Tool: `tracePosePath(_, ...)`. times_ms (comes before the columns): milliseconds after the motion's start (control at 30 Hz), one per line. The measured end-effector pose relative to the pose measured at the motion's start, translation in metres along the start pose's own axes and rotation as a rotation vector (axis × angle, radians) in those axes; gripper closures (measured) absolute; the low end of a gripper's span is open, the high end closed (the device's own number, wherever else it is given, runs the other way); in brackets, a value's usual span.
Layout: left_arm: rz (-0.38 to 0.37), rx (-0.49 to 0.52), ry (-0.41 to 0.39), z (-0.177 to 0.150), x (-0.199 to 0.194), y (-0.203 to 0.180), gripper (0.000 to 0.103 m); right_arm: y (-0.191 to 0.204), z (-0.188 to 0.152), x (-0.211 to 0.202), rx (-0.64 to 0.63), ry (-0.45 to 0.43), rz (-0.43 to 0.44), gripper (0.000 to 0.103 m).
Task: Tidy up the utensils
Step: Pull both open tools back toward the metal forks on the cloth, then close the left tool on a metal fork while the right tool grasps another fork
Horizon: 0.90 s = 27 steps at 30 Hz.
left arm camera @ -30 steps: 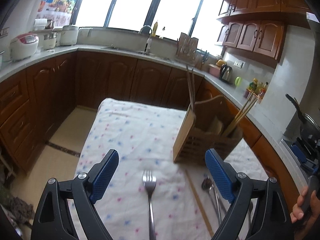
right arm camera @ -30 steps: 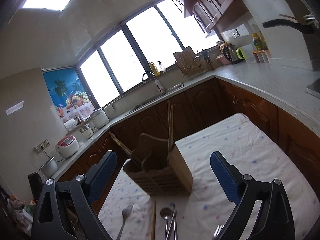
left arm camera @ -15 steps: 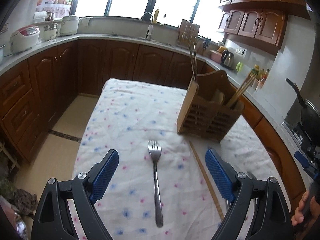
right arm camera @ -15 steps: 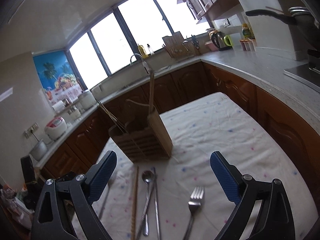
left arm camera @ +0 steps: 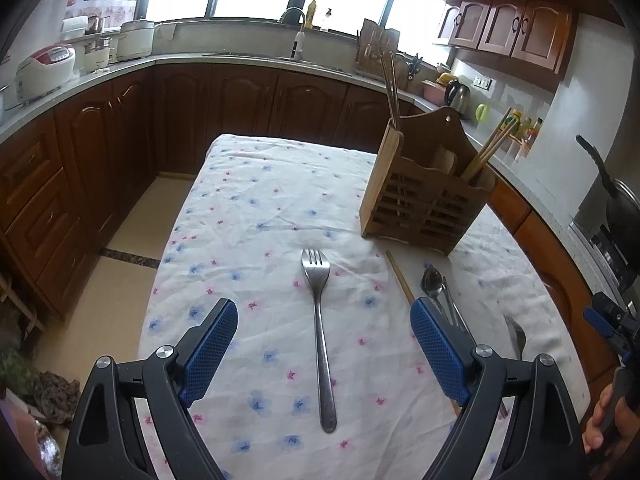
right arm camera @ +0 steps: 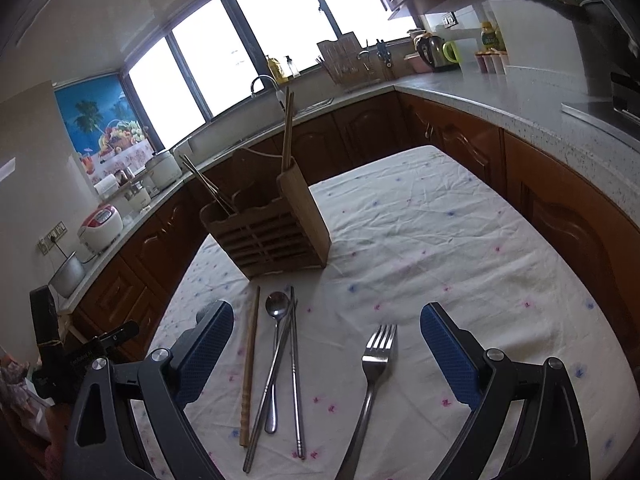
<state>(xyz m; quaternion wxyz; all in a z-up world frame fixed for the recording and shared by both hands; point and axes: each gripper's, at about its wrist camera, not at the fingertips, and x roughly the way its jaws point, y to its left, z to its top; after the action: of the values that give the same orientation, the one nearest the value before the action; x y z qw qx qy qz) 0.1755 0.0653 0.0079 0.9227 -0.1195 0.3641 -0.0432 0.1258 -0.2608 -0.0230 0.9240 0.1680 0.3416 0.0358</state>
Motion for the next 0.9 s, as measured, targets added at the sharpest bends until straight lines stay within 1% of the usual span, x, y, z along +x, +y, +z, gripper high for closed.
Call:
tracePosePath(200,0.011,0.021,0.033,0.001,0.015,-0.006,0.014,-0.003,-0.003,0.008,-0.008,0.037,-0.021,0.008)
tracePosePath(300,0.022,0.035,0.059,0.002,0.027,-0.009,0.014,-0.002,-0.007,0.02,-0.036,0.089,-0.068,0.008)
tracePosePath(400,0.036,0.042,0.092,0.006,0.042,-0.011,0.015,-0.004,-0.013,0.034,-0.049,0.152,-0.095,0.016)
tracePosePath(467,0.042,0.042,0.113,0.008,0.051,-0.01,0.014,-0.005,-0.016,0.042,-0.051,0.187,-0.11,0.024)
tracePosePath(500,0.045,0.045,0.125,0.01,0.056,-0.011,0.015,-0.006,-0.018,0.046,-0.05,0.201,-0.116,0.026)
tracePosePath(567,0.054,0.054,0.145,0.014,0.065,-0.011,0.015,-0.008,-0.021,0.055,-0.056,0.234,-0.132,0.036)
tracePosePath(633,0.067,0.07,0.16,0.019,0.076,-0.013,0.015,-0.009,-0.024,0.062,-0.06,0.26,-0.142,0.039)
tracePosePath(833,0.095,0.109,0.206,0.037,0.116,-0.019,0.015,-0.01,-0.024,0.083,-0.079,0.319,-0.179,0.04)
tracePosePath(900,0.103,0.126,0.226,0.042,0.131,-0.022,0.016,-0.01,-0.025,0.09,-0.088,0.343,-0.188,0.042)
